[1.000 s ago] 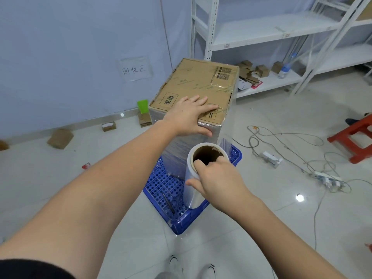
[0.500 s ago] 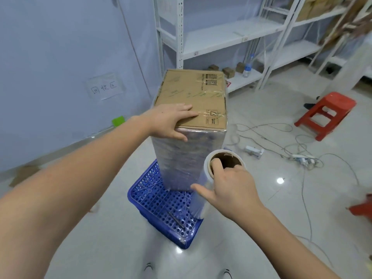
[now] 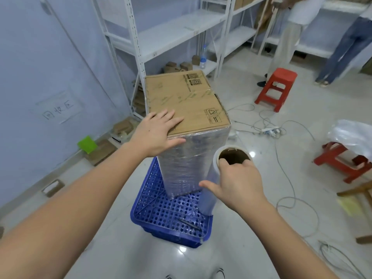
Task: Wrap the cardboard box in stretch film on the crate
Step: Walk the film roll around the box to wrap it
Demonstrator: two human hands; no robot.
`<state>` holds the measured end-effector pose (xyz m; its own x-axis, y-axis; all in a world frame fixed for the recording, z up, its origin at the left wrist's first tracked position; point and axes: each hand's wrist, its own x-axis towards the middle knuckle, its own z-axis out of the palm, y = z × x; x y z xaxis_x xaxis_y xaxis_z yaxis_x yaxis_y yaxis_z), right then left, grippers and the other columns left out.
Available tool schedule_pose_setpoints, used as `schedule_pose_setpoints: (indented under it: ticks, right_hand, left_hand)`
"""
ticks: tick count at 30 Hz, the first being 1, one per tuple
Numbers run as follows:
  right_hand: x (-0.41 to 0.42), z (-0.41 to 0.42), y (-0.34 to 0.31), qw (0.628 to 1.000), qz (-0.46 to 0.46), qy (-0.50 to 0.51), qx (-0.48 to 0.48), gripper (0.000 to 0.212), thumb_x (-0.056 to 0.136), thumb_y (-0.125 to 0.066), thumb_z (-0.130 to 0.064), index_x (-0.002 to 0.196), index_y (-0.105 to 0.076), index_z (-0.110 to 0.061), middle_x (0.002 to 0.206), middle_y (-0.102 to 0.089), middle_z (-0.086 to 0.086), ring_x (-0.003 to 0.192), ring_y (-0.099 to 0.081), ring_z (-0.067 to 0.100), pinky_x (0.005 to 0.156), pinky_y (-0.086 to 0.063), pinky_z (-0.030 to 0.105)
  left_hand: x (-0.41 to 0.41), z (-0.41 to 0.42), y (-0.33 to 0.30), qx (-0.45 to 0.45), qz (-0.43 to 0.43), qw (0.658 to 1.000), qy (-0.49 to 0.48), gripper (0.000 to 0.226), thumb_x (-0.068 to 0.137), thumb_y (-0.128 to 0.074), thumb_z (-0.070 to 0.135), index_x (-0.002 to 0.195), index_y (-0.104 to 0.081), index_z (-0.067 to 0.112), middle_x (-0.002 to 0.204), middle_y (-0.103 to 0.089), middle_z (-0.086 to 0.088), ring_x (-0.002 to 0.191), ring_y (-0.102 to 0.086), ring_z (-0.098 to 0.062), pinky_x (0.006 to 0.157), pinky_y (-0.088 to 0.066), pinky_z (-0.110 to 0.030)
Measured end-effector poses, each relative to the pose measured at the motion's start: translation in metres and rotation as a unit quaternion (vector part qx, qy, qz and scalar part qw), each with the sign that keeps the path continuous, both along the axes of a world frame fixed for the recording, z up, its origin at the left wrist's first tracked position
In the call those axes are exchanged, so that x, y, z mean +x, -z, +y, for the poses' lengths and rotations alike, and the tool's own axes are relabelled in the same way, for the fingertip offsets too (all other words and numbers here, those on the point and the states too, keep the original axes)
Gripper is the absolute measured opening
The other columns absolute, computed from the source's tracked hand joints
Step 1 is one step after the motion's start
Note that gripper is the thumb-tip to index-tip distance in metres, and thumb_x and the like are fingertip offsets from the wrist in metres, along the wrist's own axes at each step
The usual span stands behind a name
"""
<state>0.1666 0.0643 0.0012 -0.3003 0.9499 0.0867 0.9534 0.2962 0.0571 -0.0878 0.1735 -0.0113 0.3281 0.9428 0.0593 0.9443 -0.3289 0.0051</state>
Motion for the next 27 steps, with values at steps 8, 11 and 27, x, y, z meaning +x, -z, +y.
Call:
schedule_pose_setpoints:
  ticks: [8, 11, 27]
  right_hand:
    - [0.001, 0.017, 0.023, 0.993, 0.031, -0.026, 0.114, 0.061, 0.072, -0.06, -0.074, 0.054, -0.046, -0.017, 0.036, -0.04, -0.001, 0.041, -0.028, 0.02, 0.054, -0.026, 0.027]
    - [0.011, 0.019, 0.025, 0.986, 0.052, -0.064, 0.145, 0.052, 0.064, -0.082, -0.053, 0.05, -0.049, -0.014, 0.035, -0.039, 0.001, 0.043, -0.024, 0.019, 0.053, -0.024, 0.026]
    - [0.004, 0.03, 0.027, 0.951, 0.056, -0.283, 0.114, 0.046, 0.077, -0.067, -0.05, 0.051, -0.044, -0.019, 0.04, -0.035, -0.003, 0.043, -0.024, 0.018, 0.057, -0.029, 0.028]
  left_hand:
    - [0.015, 0.009, 0.0, 0.016, 0.027, 1.0, -0.004, 0.083, 0.092, -0.025, 0.084, 0.162, -0.023, 0.038, 0.171, -0.022, -0.002, 0.157, -0.02, -0.022, 0.123, -0.02, -0.045]
    - [0.021, 0.011, -0.001, 0.018, 0.036, 0.999, -0.013, 0.084, 0.092, -0.023, 0.085, 0.162, -0.021, 0.038, 0.17, -0.023, -0.002, 0.156, -0.022, -0.024, 0.123, -0.022, -0.047]
    - [0.046, 0.017, 0.001, 0.021, 0.075, 0.996, -0.039, 0.084, 0.092, -0.013, 0.083, 0.162, -0.016, 0.037, 0.171, -0.021, -0.004, 0.156, -0.023, -0.027, 0.122, -0.023, -0.051]
